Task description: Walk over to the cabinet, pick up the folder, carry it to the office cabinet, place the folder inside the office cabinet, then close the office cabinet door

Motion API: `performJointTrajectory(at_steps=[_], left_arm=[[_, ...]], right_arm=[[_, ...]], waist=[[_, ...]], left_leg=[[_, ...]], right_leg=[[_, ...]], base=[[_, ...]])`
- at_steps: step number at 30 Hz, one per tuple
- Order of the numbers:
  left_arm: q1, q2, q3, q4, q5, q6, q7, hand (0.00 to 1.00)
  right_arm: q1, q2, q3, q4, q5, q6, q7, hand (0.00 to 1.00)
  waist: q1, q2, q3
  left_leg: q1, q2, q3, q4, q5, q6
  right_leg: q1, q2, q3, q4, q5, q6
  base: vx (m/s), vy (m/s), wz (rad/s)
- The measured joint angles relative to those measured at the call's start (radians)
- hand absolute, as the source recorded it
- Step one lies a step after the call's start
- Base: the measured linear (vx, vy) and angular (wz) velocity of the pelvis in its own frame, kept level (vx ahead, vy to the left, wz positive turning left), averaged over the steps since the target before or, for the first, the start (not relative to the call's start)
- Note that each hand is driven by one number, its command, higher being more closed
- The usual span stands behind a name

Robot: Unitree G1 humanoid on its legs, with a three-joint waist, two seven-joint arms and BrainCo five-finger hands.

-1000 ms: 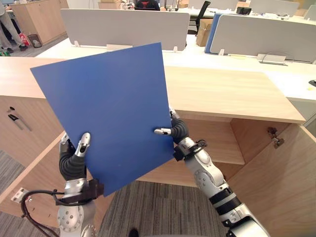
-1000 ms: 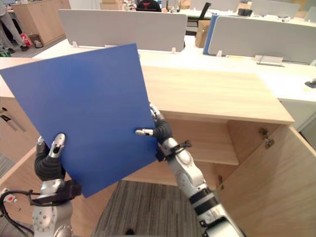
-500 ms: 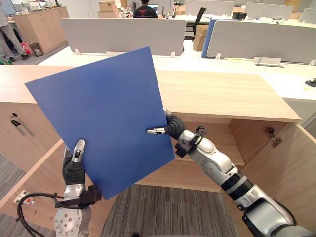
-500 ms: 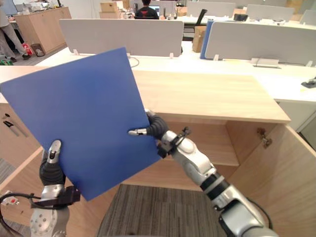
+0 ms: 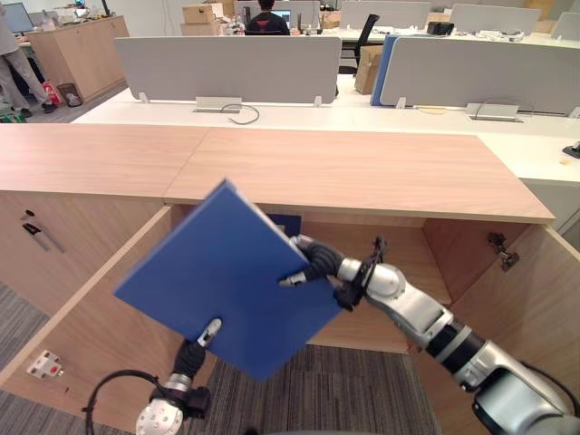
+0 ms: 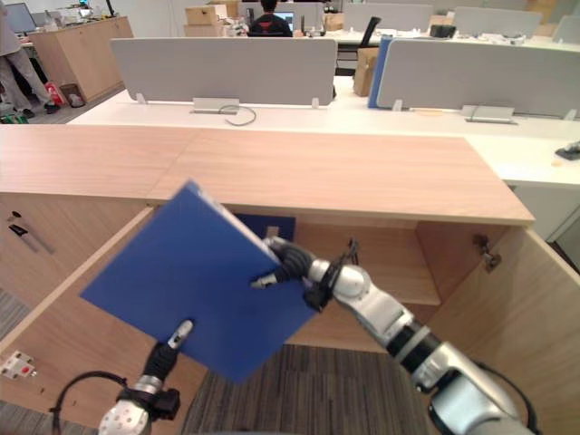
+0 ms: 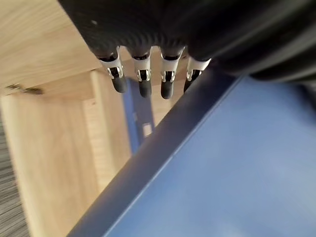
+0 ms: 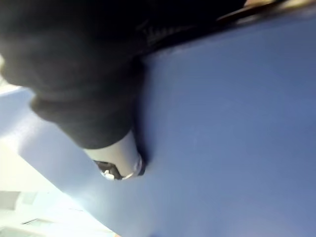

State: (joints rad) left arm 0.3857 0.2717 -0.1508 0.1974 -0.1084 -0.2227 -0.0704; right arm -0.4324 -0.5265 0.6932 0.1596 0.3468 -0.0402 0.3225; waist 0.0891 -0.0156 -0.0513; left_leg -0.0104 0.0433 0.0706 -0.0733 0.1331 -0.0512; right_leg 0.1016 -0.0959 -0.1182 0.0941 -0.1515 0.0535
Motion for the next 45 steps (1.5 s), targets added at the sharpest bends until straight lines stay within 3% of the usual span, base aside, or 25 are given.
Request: performJointTrajectory(at_steps=[2,4,5,8,10,11,13,15,16,17,18,19,21,25,27,29,31,32,34,36,38,39,42,45], left_arm=[[-0.034,-0.022,-0.007,0.108,-0.004,0.002,-0.014,0.00],[-0.065,-0.055,-0.010,0.211,-0.048,0.022,-0.034,0.00],[-0.068,-0.063,-0.010,0.238,-0.066,0.026,-0.038,0.00],[-0.069,-0.080,-0.003,0.353,-0.175,0.050,-0.046,0.00],[-0.067,-0.098,0.064,0.459,-0.220,0.071,-0.045,0.00],[-0.067,-0.101,0.079,0.483,-0.222,0.075,-0.045,0.00],[-0.078,-0.105,0.137,0.584,-0.236,0.088,-0.044,0.00],[-0.094,-0.108,0.175,0.651,-0.244,0.093,-0.040,0.00],[-0.103,-0.109,0.190,0.691,-0.241,0.096,-0.033,0.00],[-0.119,-0.102,0.202,0.725,-0.232,0.099,-0.030,0.00],[-0.143,-0.103,0.230,0.770,-0.192,0.099,-0.013,0.00],[-0.151,-0.106,0.243,0.785,-0.178,0.100,-0.009,0.00],[-0.171,-0.132,0.275,0.825,-0.118,0.107,0.004,0.00],[-0.170,-0.159,0.365,0.861,-0.050,0.115,0.013,0.00],[-0.139,-0.175,0.406,0.874,-0.045,0.124,0.026,0.00],[-0.117,-0.174,0.416,0.874,-0.042,0.131,0.033,0.00],[-0.109,-0.174,0.429,0.874,-0.035,0.140,0.049,0.00],[-0.108,-0.173,0.428,0.874,-0.031,0.141,0.054,0.00],[-0.114,-0.175,0.429,0.872,-0.020,0.140,0.064,0.00],[-0.122,-0.180,0.429,0.871,-0.022,0.138,0.065,0.00],[-0.119,-0.175,0.430,0.870,-0.039,0.136,0.071,0.00],[-0.116,-0.174,0.435,0.873,-0.050,0.139,0.078,0.00],[-0.104,-0.211,0.457,0.872,-0.059,0.138,0.084,0.00],[-0.098,-0.242,0.491,0.872,-0.056,0.138,0.084,0.00]], right_arm=[[0.042,0.003,-0.003,0.041,-0.044,-0.002,0.008,1.00],[0.070,0.011,-0.008,0.075,-0.132,-0.008,0.007,1.00],[0.080,0.010,-0.009,0.076,-0.159,-0.017,0.007,1.00],[0.114,0.012,-0.009,0.118,-0.318,-0.076,0.001,1.00],[0.125,0.008,-0.007,0.174,-0.454,-0.103,0.000,1.00],[0.124,0.007,-0.007,0.195,-0.481,-0.107,-0.002,1.00],[0.124,0.011,-0.005,0.277,-0.613,-0.112,-0.017,1.00],[0.124,0.017,-0.001,0.327,-0.670,-0.111,-0.020,1.00],[0.125,0.023,0.002,0.349,-0.690,-0.113,-0.022,1.00],[0.128,0.042,-0.004,0.379,-0.696,-0.113,-0.034,1.00],[0.129,0.084,-0.005,0.427,-0.721,-0.111,-0.057,1.00],[0.126,0.097,-0.006,0.434,-0.730,-0.111,-0.062,1.00],[0.110,0.149,-0.017,0.490,-0.776,-0.112,-0.072,1.00],[0.106,0.234,-0.035,0.588,-0.807,-0.106,-0.101,1.00],[0.109,0.260,-0.033,0.639,-0.811,-0.098,-0.105,1.00],[0.122,0.274,-0.037,0.670,-0.809,-0.090,-0.111,1.00],[0.145,0.282,-0.053,0.688,-0.799,-0.083,-0.114,1.00],[0.156,0.291,-0.076,0.692,-0.797,-0.081,-0.114,1.00],[0.184,0.319,-0.165,0.695,-0.701,-0.072,-0.116,1.00],[0.186,0.335,-0.251,0.694,-0.569,-0.067,-0.128,1.00],[0.185,0.352,-0.317,0.682,-0.416,-0.065,-0.152,1.00],[0.186,0.357,-0.344,0.673,-0.308,-0.066,-0.170,1.00],[0.188,0.353,-0.392,0.646,-0.126,-0.066,-0.195,1.00],[0.196,0.348,-0.404,0.601,0.048,-0.066,-0.195,1.00]], waist=[[0.000,0.005,0.015],[0.003,0.042,0.060],[0.002,0.052,0.071],[0.016,0.068,0.113],[0.021,0.057,0.122],[0.029,0.059,0.124],[0.040,0.059,0.136],[0.046,0.064,0.140],[0.049,0.086,0.134],[0.056,0.071,0.143],[0.063,0.042,0.141],[0.064,0.036,0.140],[0.068,0.032,0.135],[0.095,0.034,0.127],[0.098,0.047,0.111],[0.095,0.055,0.105],[0.089,0.064,0.115],[0.088,0.063,0.115],[0.080,0.064,0.116],[0.071,0.078,0.137],[0.073,0.066,0.164],[0.071,0.064,0.177],[0.073,0.099,0.183],[0.067,0.099,0.193]], left_leg=[[-0.060,0.013,0.004,0.129,-0.063,-0.004],[-0.143,0.059,0.010,0.370,-0.175,-0.009],[-0.166,0.074,0.011,0.436,-0.193,-0.010],[-0.259,0.122,0.011,0.710,-0.189,0.011],[-0.324,0.117,-0.023,0.818,-0.154,0.011],[-0.335,0.110,-0.027,0.830,-0.175,0.006],[-0.340,0.046,-0.059,0.748,-0.250,-0.014],[-0.336,0.007,-0.075,0.624,-0.254,-0.012],[-0.315,0.005,-0.079,0.510,-0.195,-0.011],[-0.302,-0.006,-0.064,0.515,-0.186,0.024],[-0.292,-0.027,-0.047,0.510,-0.202,0.027],[-0.292,-0.035,-0.041,0.517,-0.215,0.035],[-0.274,-0.063,-0.012,0.532,-0.247,0.067],[-0.213,-0.072,0.038,0.474,-0.257,0.083],[-0.166,-0.066,0.066,0.428,-0.262,0.091],[-0.114,-0.055,0.083,0.400,-0.266,0.097],[-0.035,-0.044,0.081,0.386,-0.285,0.124],[-0.019,-0.043,0.075,0.386,-0.293,0.126],[0.005,-0.013,0.063,0.403,-0.318,0.132],[-0.009,0.025,0.042,0.468,-0.354,0.112],[-0.024,0.043,0.031,0.561,-0.413,0.072],[-0.037,0.055,0.014,0.637,-0.461,0.035],[-0.044,0.123,-0.003,0.678,-0.492,0.006],[-0.066,0.149,-0.009,0.709,-0.512,-0.004]], right_leg=[[-0.016,0.004,0.008,0.028,-0.007,-0.008],[-0.015,0.030,0.014,0.071,-0.035,-0.023],[-0.014,0.035,0.019,0.086,-0.050,-0.034],[-0.019,0.062,0.067,0.158,-0.095,-0.062],[-0.037,0.061,0.108,0.186,-0.110,-0.072],[-0.041,0.060,0.129,0.193,-0.112,-0.072],[-0.047,0.038,0.167,0.199,-0.121,-0.059],[-0.046,0.028,0.177,0.205,-0.140,-0.042],[-0.046,0.035,0.180,0.222,-0.156,-0.014],[-0.045,0.021,0.190,0.233,-0.169,-0.002],[-0.038,-0.001,0.192,0.220,-0.166,-0.001],[-0.028,-0.010,0.192,0.204,-0.164,0.002],[0.013,-0.049,0.198,0.158,-0.150,0.020],[0.004,-0.077,0.214,0.175,-0.107,0.062],[-0.065,-0.083,0.203,0.323,-0.093,0.060],[-0.115,-0.107,0.096,0.469,-0.056,0.021],[-0.123,-0.196,-0.161,0.641,-0.025,-0.080],[-0.125,-0.209,-0.195,0.665,-0.055,-0.084],[-0.159,-0.209,-0.265,0.622,-0.133,-0.043],[-0.190,-0.182,-0.272,0.521,-0.130,-0.033],[-0.193,-0.179,-0.264,0.362,-0.082,-0.026],[-0.189,-0.171,-0.259,0.382,0.004,0.014],[-0.194,-0.107,-0.264,0.407,-0.039,-0.001],[-0.227,-0.093,-0.264,0.469,-0.076,-0.023]], base=[[-0.04,-0.030,-0.12],[-0.11,-0.040,-0.26],[-0.15,-0.025,-0.30],[-0.10,-0.048,-0.43],[-0.02,-0.050,-0.46],[0.07,0.004,-0.57],[0.16,0.081,-0.47],[0.23,0.192,-0.27],[0.28,0.266,-0.22],[0.23,0.209,-0.17],[0.18,0.159,-0.11],[0.24,0.170,-0.13],[0.27,0.193,-0.12],[0.16,0.101,-0.38],[0.10,0.066,-0.50],[0.10,0.082,-0.26],[0.12,0.069,-0.15],[0.07,0.030,-0.04],[0.03,-0.057,0.08],[-0.01,-0.160,0.19],[-0.02,-0.223,0.16],[0.05,-0.259,0.09],[0.11,-0.185,-0.09],[0.16,-0.115,-0.11]])
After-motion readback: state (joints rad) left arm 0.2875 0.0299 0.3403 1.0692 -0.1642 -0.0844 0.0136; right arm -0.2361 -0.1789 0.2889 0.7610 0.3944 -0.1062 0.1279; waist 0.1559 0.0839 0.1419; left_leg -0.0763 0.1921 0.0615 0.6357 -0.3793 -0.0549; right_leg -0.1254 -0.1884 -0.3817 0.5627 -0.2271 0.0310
